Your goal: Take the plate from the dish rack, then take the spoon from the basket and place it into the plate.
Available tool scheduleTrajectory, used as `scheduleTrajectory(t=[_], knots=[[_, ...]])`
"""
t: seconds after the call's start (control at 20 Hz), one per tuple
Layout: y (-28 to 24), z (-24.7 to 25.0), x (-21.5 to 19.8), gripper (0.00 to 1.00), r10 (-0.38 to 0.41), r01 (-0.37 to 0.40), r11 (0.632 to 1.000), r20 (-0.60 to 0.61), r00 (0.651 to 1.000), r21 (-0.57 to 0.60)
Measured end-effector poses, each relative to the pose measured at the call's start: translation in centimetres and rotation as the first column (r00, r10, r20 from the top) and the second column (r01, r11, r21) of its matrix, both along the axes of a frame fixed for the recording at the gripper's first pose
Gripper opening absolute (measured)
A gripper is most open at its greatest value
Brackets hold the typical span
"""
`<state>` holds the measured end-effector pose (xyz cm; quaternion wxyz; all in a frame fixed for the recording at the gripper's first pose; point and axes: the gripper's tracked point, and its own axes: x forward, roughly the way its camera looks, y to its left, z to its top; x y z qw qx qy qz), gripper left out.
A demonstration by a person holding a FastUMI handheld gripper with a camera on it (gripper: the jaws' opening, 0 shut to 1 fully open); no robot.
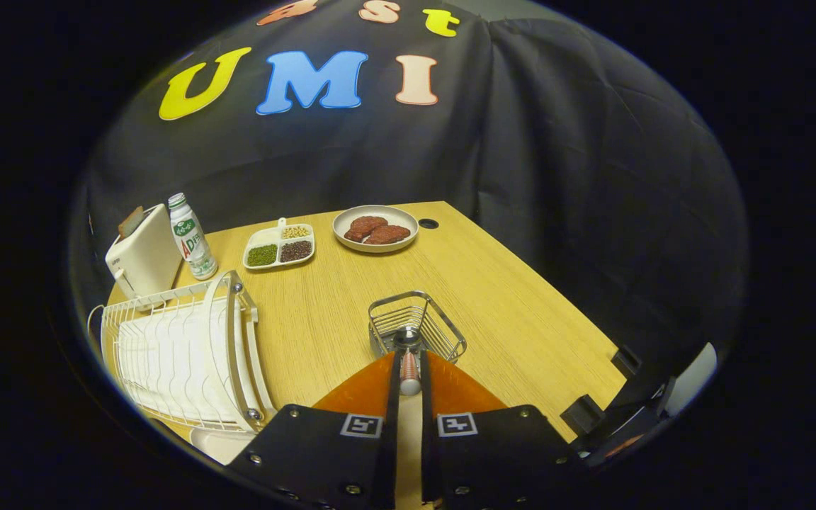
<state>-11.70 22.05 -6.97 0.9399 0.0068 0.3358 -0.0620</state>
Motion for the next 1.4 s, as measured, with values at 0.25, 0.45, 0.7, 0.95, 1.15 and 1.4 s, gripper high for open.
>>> scheduleTrajectory(t=[0.25, 0.45, 0.7, 0.95, 1.15, 1.4], knots=[[0.3, 0.9, 0.0, 0.07, 0.009, -0.008, 0.999, 0.021, 1.0, -0.031], [0.5, 1.7, 0.0, 0.07, 0.023, -0.022, 0.999, 0.026, 0.999, -0.044], [0.1, 4.0, 0.2, 0.07, 0.011, -0.008, 0.999, 0.082, 0.997, -0.047], [0.1, 5.4, 0.9, 0.07, 0.022, -0.014, 0.997, 0.115, 0.993, -0.072], [0.1, 6.8, 1.7, 0.07, 0.03, -0.016, 0.995, 0.144, 0.989, -0.095], [0.7, 7.7, 2.8, 0.0, 0.057, -0.035, 0.99, 0.161, 0.985, -0.137]])
